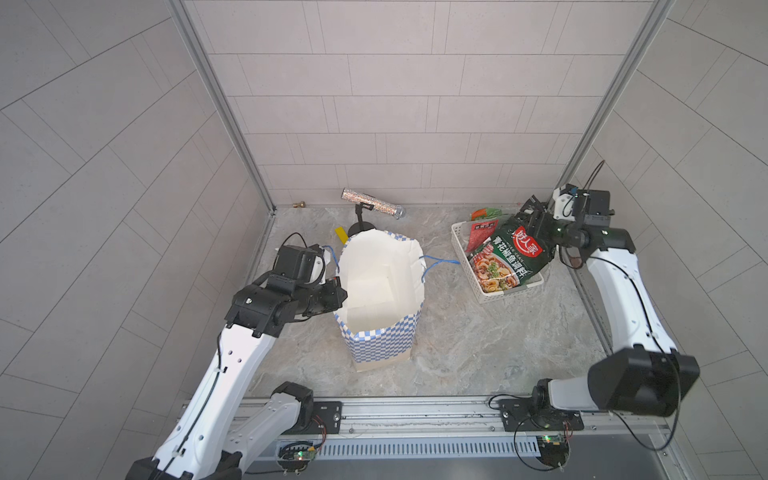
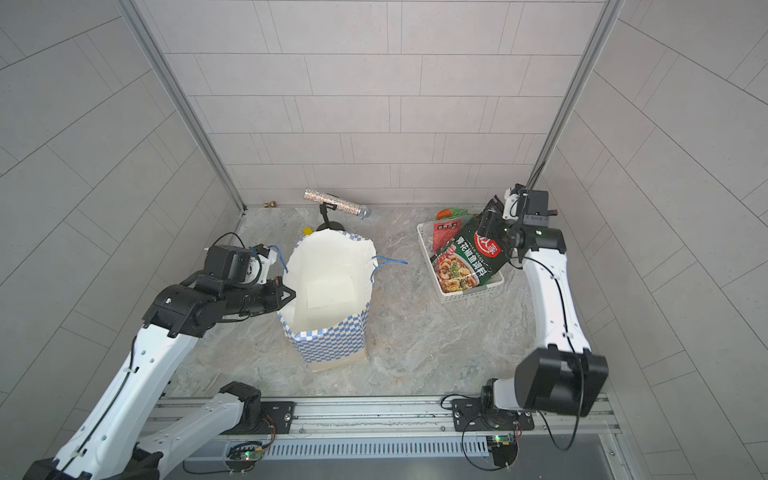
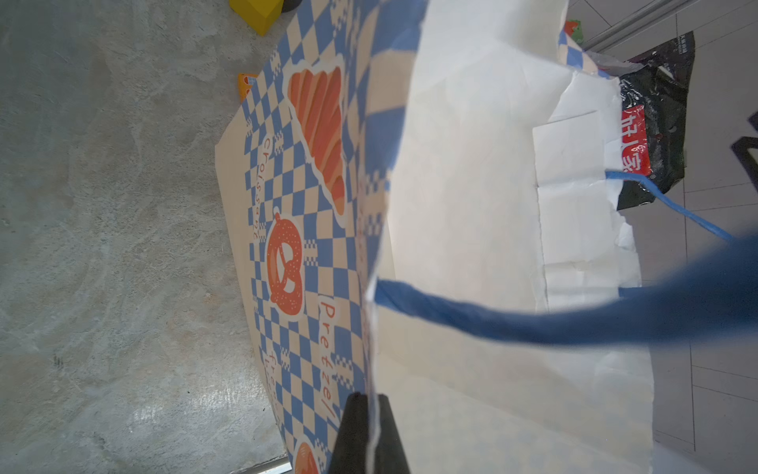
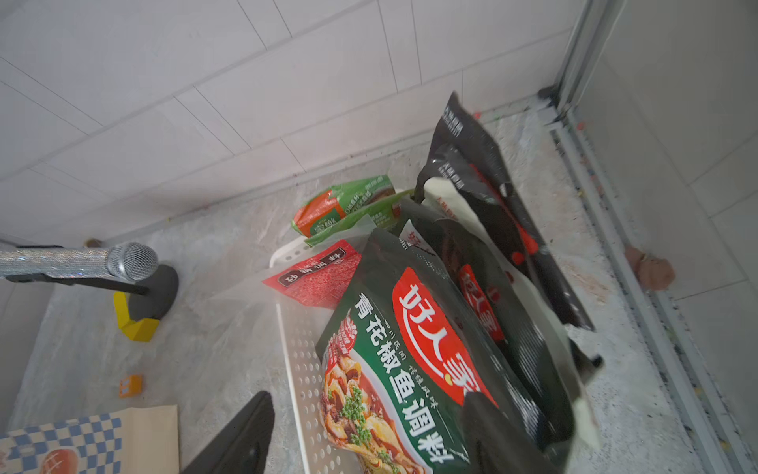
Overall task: Place the condiment packets inside the bag
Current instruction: Move the storage box to the center of the board, then pick up the condiment packet from the storage box.
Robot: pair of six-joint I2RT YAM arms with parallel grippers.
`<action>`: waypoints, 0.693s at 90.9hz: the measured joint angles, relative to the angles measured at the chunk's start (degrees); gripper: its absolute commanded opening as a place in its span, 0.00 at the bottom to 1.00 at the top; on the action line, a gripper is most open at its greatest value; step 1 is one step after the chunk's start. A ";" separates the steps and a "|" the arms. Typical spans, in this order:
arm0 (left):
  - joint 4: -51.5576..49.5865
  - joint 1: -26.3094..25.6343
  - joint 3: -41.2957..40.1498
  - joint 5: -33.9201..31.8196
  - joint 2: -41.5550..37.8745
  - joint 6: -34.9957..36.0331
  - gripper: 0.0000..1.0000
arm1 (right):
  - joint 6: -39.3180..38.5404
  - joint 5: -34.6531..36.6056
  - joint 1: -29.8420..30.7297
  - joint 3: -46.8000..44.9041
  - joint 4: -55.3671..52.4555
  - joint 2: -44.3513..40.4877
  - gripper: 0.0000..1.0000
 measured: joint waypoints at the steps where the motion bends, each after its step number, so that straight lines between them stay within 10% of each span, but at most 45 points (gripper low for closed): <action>1: 0.00 0.02 0.00 0.09 0.02 0.02 0.00 | -0.11 -0.02 -0.02 0.28 -0.15 0.87 0.81; 49: 0.92 0.00 -0.07 1.88 1.33 0.90 0.00 | -5.20 7.63 -1.27 8.33 -5.09 13.31 0.79; 63: 1.07 0.00 -0.61 1.90 1.49 0.90 0.00 | -5.09 6.71 -1.33 7.87 -6.08 13.33 0.63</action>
